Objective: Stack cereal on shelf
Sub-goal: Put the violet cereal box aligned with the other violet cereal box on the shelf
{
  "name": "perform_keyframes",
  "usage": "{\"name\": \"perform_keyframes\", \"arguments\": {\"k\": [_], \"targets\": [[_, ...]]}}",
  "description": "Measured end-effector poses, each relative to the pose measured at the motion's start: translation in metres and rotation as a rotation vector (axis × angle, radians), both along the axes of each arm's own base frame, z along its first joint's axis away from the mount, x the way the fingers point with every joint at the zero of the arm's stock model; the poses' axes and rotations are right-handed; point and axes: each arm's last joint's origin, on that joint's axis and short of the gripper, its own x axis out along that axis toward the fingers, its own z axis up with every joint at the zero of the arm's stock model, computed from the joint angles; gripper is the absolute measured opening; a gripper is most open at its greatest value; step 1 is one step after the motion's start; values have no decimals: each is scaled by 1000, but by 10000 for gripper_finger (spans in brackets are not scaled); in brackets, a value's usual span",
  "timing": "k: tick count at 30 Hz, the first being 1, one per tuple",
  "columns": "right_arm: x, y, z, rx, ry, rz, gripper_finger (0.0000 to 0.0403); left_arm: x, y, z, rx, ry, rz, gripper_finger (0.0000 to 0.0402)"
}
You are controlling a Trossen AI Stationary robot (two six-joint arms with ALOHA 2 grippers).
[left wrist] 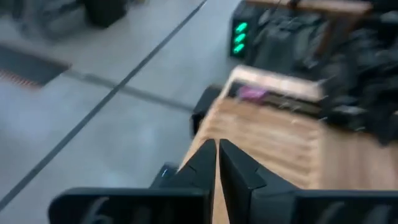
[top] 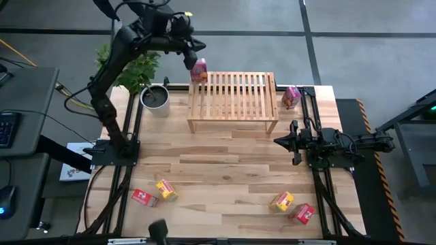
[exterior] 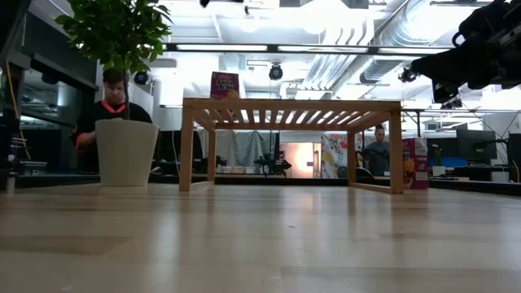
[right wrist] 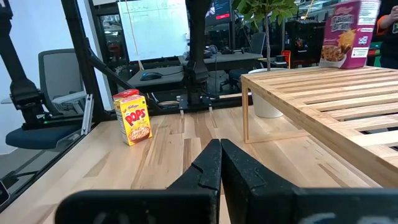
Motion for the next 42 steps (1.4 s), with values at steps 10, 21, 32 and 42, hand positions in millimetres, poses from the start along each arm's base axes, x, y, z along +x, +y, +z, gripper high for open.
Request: {"name": "perform_keyframes", "arguments": {"k": [10, 21, 32, 42], "targets": [[0, 0, 1, 0, -7, -16, 0, 24, -67, -5, 86, -292, -199, 1], [-22, -11, 56, 533, -671, -183, 0, -21, -147, -57, 15, -738, -352, 0], [-25, -34, 126, 495, -166, -934, 48, -70, -165, -51, 114, -837, -271, 0], [13, -93, 140, 548, 477, -1185, 249, -78, -166, -52, 111, -810, -269, 0]]}}
